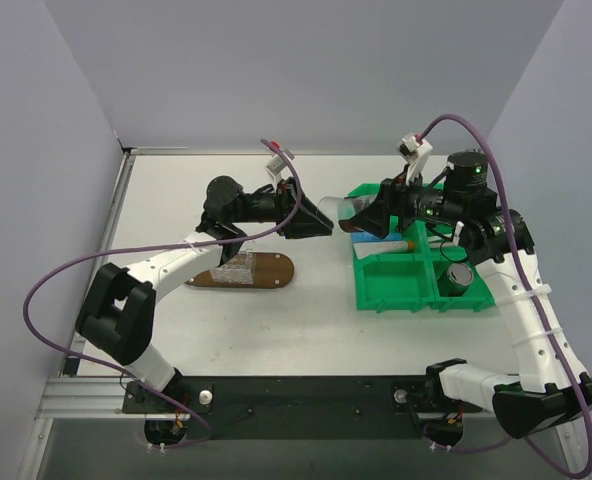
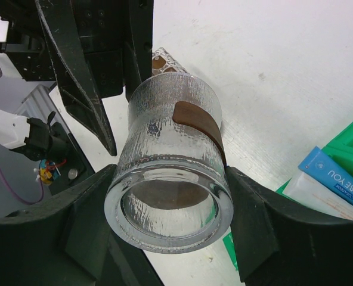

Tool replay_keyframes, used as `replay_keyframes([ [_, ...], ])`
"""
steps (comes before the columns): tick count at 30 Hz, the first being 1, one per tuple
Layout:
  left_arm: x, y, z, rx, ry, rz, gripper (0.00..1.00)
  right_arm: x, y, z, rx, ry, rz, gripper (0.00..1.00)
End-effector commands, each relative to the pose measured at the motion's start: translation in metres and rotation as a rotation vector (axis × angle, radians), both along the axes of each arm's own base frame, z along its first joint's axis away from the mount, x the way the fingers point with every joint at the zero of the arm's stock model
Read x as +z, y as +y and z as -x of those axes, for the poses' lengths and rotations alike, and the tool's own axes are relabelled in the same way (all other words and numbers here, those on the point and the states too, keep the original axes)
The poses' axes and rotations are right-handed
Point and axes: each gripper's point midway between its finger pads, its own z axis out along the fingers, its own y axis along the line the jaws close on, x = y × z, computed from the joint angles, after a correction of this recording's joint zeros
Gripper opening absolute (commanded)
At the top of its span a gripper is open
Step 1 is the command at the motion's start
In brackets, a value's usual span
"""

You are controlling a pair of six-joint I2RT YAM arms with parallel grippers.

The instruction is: Prepare toiletry sets of a toothbrush and toothpaste on the tray

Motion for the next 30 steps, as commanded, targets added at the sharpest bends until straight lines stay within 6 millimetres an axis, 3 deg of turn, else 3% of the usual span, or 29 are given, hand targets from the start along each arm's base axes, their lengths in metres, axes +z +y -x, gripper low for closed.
replay_keyframes([
  [1, 0.017, -0.002, 0.012, -0.046, -0.03, 0.064, 0.47, 0.035, 0.01, 0.006, 0.06, -0.137, -0.077, 0.0],
  [7, 0.025, -0.005, 0.015, -0.074, -0.022, 0.102, 0.37, 0.031, 0.013, 0.01, 0.076, -0.128, -0.088, 0.0],
  [13, 0.024, -0.007, 0.019, -0.089, -0.028, 0.101, 0.18, 0.027, 0.014, 0.012, 0.087, -0.118, -0.092, 0.0],
  [14, 0.025, -0.006, 0.02, -0.09, -0.032, 0.102, 0.08, 0.026, 0.015, 0.012, 0.089, -0.113, -0.093, 0.0],
  [16, 0.027, -0.004, 0.022, -0.09, -0.042, 0.102, 0.0, 0.022, 0.015, 0.011, 0.089, -0.102, -0.094, 0.0],
  [19, 0.026, -0.002, 0.024, -0.084, -0.06, 0.081, 0.0, 0.018, 0.016, 0.01, 0.088, -0.092, -0.092, 0.01],
  [22, 0.022, 0.001, 0.023, -0.069, -0.085, 0.049, 0.0, 0.017, 0.014, 0.012, 0.094, -0.099, -0.084, 0.08],
  [23, 0.021, 0.003, 0.022, -0.063, -0.091, 0.039, 0.0, 0.018, 0.013, 0.014, 0.089, -0.104, -0.082, 0.18],
  [28, 0.02, 0.021, 0.012, -0.02, -0.14, 0.0, 0.0, 0.019, 0.009, 0.017, 0.082, -0.12, -0.063, 0.37],
  [30, 0.02, 0.028, 0.007, -0.004, -0.166, -0.011, 0.0, 0.015, 0.009, 0.017, 0.079, -0.107, -0.058, 0.52],
])
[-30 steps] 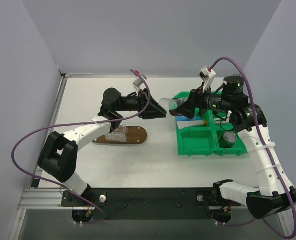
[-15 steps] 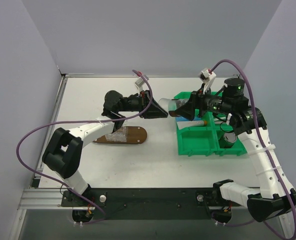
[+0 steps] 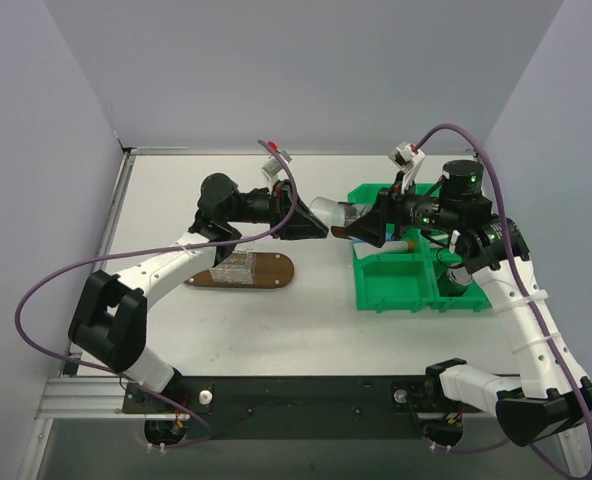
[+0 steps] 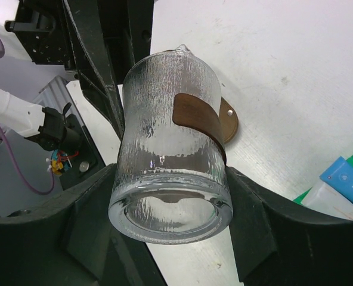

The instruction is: Prepare toiletry sets of a toothbrush and toothpaste on the tray

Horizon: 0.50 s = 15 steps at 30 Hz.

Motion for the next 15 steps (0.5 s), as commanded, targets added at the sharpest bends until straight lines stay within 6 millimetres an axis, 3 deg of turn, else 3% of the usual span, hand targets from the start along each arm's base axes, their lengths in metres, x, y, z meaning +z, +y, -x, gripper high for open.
replay_keyframes([
  [1, 0.02, 0.023, -0.002, 0.042, -0.158, 0.008, 0.0, 0.021, 0.0, 0.005, 0.018, -0.093, -0.026, 0.58],
  [2, 0.02, 0.026, -0.003, 0.045, -0.162, 0.003, 0.0, 0.02, 0.0, 0.004, 0.018, -0.087, -0.023, 0.62],
  [6, 0.019, 0.043, -0.014, 0.096, -0.171, -0.042, 0.0, 0.021, -0.001, 0.004, 0.015, -0.089, -0.023, 0.65],
  [10, 0.018, 0.074, -0.033, 0.182, -0.207, -0.105, 0.0, 0.023, -0.003, 0.004, 0.008, -0.1, -0.015, 0.68],
  [13, 0.012, 0.091, -0.034, 0.215, -0.237, -0.174, 0.0, 0.024, -0.004, 0.004, 0.006, -0.108, -0.009, 0.75],
  [14, 0.02, 0.1, -0.038, 0.24, -0.262, -0.193, 0.0, 0.024, -0.004, 0.004, 0.007, -0.11, -0.008, 0.76],
  [15, 0.009, 0.109, -0.037, 0.255, -0.27, -0.252, 0.0, 0.023, -0.004, 0.004, 0.008, -0.108, -0.004, 0.77],
])
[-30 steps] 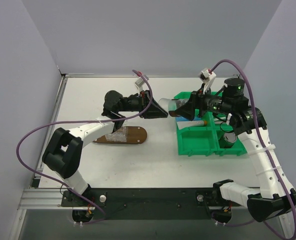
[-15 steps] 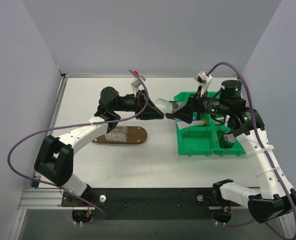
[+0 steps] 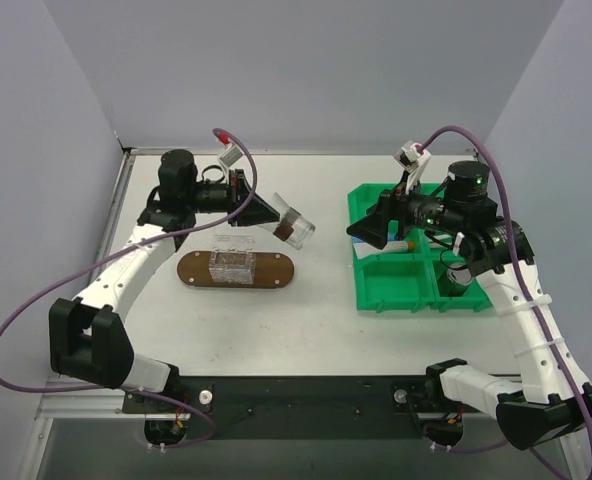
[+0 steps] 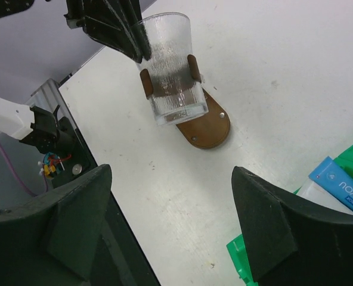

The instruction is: Prepare toiletry sets of a toothbrush and toothpaste on the tray

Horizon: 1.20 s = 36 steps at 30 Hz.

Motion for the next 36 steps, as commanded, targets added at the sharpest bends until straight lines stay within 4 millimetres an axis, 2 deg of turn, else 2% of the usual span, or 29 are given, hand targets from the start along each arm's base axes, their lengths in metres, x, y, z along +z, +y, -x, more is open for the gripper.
replay_keyframes([
  [1, 0.032, 0.034, 0.012, 0.034, -0.216, -0.115, 0.0, 0.019, -0.002, 0.002, 0.013, -0.086, -0.004, 0.77],
  [2, 0.041, 0.044, 0.007, 0.07, -0.249, -0.133, 0.0, 0.018, -0.002, 0.002, 0.012, -0.084, -0.002, 0.78],
  [3, 0.033, 0.052, 0.012, 0.071, -0.259, -0.181, 0.0, 0.017, -0.002, 0.002, 0.013, -0.084, -0.001, 0.78],
  [6, 0.028, 0.073, 0.012, 0.12, -0.312, -0.314, 0.0, 0.012, -0.002, 0.001, 0.015, -0.073, 0.004, 0.78],
  [10, 0.021, 0.101, 0.01, 0.201, -0.388, -0.48, 0.0, 0.007, -0.002, 0.001, 0.02, -0.067, 0.016, 0.78],
  [11, 0.016, 0.113, 0.003, 0.241, -0.43, -0.559, 0.0, 0.006, -0.002, 0.001, 0.021, -0.065, 0.019, 0.78],
  [13, 0.014, 0.125, 0.006, 0.268, -0.457, -0.636, 0.0, 0.003, -0.003, 0.001, 0.019, -0.052, 0.025, 0.78],
  [14, 0.009, 0.139, 0.0, 0.308, -0.488, -0.721, 0.0, 0.003, -0.003, 0.001, 0.025, -0.071, 0.035, 0.78],
  [17, 0.003, 0.162, -0.002, 0.355, -0.525, -0.849, 0.0, -0.004, -0.006, -0.001, 0.019, -0.067, 0.062, 0.78],
  [18, 0.0, 0.175, -0.003, 0.391, -0.529, -0.913, 0.0, -0.006, -0.007, -0.002, 0.016, -0.068, 0.07, 0.78],
  [21, -0.008, 0.193, -0.004, 0.428, -0.542, -1.007, 0.0, -0.016, -0.008, -0.004, 0.013, -0.058, 0.089, 0.78],
  [28, -0.045, 0.218, 0.0, 0.421, -0.524, -1.156, 0.0, -0.033, -0.008, -0.006, 0.024, -0.037, 0.116, 0.78],
  [36, -0.095, 0.224, -0.008, 0.393, -0.483, -1.212, 0.0, -0.048, -0.01, -0.006, 0.038, -0.025, 0.143, 0.78],
])
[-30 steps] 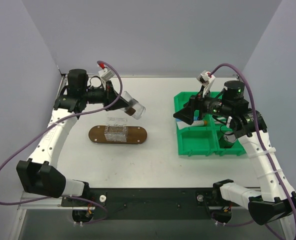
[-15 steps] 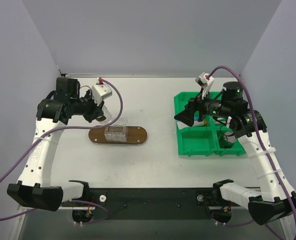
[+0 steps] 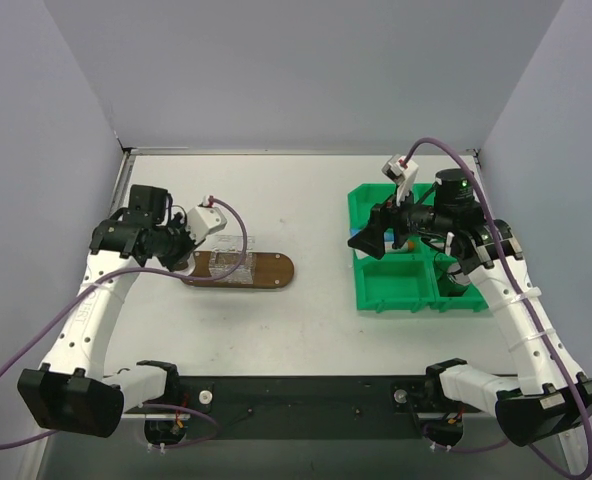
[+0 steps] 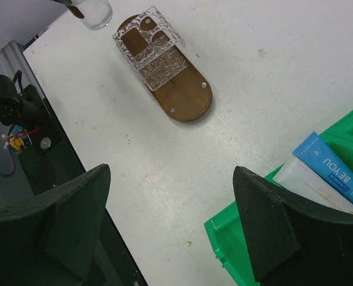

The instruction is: Prepare toiletry sets of a toothbrush and toothpaste on the tray

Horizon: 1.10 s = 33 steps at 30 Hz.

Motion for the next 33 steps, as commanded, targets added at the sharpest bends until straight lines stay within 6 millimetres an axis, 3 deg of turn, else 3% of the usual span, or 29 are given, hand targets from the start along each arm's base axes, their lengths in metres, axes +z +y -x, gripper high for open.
replay_keyframes([
  [1, 0.006, 0.006, -0.032, 0.001, -0.147, -0.037, 0.0, -0.006, -0.001, -0.002, 0.021, -0.024, 0.018, 0.78],
  [17, -0.032, -0.004, -0.062, 0.011, -0.108, 0.007, 0.0, -0.017, -0.002, 0.002, 0.031, -0.016, 0.037, 0.78],
  [33, -0.052, -0.008, -0.058, 0.013, -0.056, 0.052, 0.0, -0.021, -0.004, 0.005, 0.033, -0.014, 0.046, 0.78],
])
